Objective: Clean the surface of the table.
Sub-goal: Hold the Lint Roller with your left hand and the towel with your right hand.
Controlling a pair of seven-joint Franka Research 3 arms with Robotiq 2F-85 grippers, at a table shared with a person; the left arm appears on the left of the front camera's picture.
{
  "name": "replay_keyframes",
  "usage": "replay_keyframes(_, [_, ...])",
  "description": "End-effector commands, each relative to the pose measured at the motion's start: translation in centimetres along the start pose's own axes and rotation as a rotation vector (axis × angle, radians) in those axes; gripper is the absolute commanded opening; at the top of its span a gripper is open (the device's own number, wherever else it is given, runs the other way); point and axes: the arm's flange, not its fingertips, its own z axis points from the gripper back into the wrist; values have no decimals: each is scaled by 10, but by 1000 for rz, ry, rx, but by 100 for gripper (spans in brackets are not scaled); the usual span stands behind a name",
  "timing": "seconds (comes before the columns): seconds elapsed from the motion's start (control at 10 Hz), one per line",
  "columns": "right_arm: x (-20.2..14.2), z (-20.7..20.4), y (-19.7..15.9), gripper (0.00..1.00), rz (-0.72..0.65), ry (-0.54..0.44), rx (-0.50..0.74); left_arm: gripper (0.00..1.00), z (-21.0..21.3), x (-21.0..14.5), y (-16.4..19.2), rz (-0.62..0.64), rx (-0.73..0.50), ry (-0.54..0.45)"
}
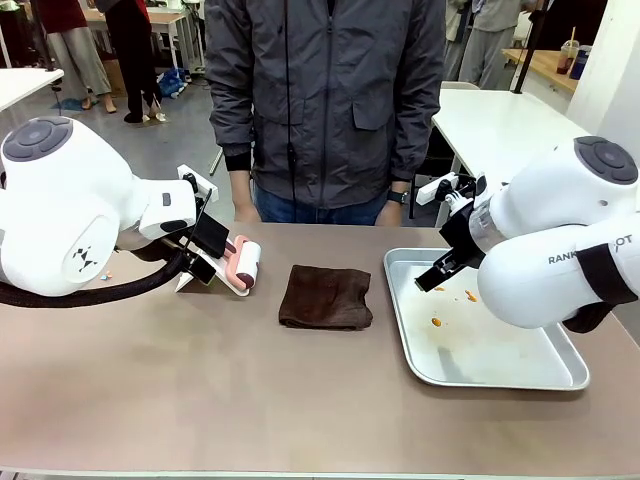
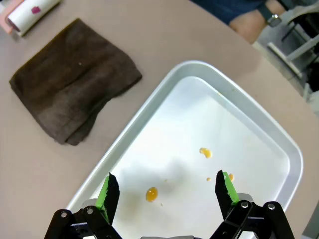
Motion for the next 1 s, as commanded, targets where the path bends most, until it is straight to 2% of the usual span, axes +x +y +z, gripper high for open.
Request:
replay_keyframes(0.0, [0, 0, 0, 100, -1, -1, 0, 100, 0, 0, 0, -1, 0, 0])
replay_keyframes(0.3, [0, 0, 0, 100, 0, 0, 0, 100, 0, 0, 0, 0, 0, 0])
replay_keyframes(0.4, [-3, 7, 2, 100, -13, 47, 8, 100, 10, -5, 0, -12, -62, 8])
replay_keyframes(0.5, [-6, 16, 0, 100, -66, 92, 44, 100, 21, -10, -1, -12, -130, 59])
replay_keyframes(0.6, [-9, 28, -4, 100, -143, 145, 116, 100, 32, -17, 4, 6, -217, 109])
replay_keyframes(0.7, [-10, 42, -10, 100, -329, 212, 179, 100, 45, -26, 12, 55, -285, 127])
replay_keyframes(0.8, [-12, 52, -18, 100, -453, 200, 201, 100, 56, -30, 20, 147, -344, 169])
replay_keyframes(0.9, [-14, 65, -25, 100, -591, 220, 268, 100, 68, -32, 27, 294, -389, 203])
